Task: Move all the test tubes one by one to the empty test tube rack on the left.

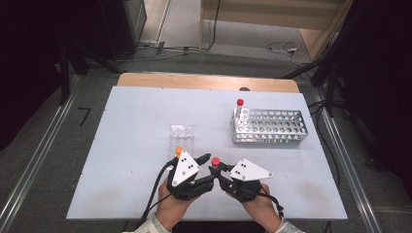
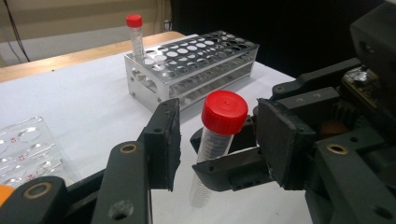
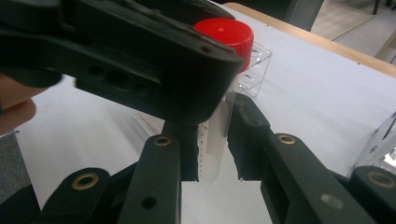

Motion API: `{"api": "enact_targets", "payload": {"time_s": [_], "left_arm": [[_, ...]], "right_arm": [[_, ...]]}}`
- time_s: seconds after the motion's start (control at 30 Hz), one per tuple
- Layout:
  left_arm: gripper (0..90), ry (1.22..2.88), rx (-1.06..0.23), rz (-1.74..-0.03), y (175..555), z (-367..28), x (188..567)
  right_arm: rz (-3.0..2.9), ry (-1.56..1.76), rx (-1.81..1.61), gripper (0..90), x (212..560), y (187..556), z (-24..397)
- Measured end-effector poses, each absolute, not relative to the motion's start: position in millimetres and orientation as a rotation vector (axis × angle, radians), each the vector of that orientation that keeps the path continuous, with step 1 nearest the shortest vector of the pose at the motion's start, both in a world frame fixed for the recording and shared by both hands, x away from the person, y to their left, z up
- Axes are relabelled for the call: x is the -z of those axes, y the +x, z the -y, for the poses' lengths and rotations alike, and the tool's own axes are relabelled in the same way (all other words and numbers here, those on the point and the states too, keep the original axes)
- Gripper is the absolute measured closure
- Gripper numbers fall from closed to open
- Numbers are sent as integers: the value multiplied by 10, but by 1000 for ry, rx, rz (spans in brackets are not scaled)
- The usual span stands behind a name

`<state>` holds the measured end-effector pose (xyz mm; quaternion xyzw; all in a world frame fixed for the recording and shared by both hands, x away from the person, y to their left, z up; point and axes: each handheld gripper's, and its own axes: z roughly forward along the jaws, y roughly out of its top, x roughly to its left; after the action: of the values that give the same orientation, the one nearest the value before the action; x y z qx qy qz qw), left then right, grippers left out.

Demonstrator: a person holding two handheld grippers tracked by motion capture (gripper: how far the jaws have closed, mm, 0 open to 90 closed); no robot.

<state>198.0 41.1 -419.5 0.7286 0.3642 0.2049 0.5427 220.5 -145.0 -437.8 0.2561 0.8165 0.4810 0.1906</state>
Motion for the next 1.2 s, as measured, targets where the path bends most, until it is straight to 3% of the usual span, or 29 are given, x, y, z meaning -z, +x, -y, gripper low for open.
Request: {"api": "enact_targets", "payload": {"time_s": [0.63, 0.67, 0.87, 0.97, 1.2], "left_arm": [[694, 1723, -471, -842, 1979, -428, 4209], [696, 1720, -472, -843, 1977, -433, 4205], [699, 1678, -456, -849, 1985, -508, 4149], [699, 1657, -450, -853, 1983, -551, 4106], [699, 1619, -456, -860, 1954, -647, 4009]], "right_arm": [[-2294, 705, -1369, 711, 4354, 2174, 1448], [-2294, 704, -1373, 694, 4351, 2172, 1450], [-2312, 647, -1416, 393, 4304, 2148, 1471], [-2325, 647, -1424, 297, 4292, 2140, 1501], [-2339, 630, -1413, 267, 4307, 2117, 1580]]}}
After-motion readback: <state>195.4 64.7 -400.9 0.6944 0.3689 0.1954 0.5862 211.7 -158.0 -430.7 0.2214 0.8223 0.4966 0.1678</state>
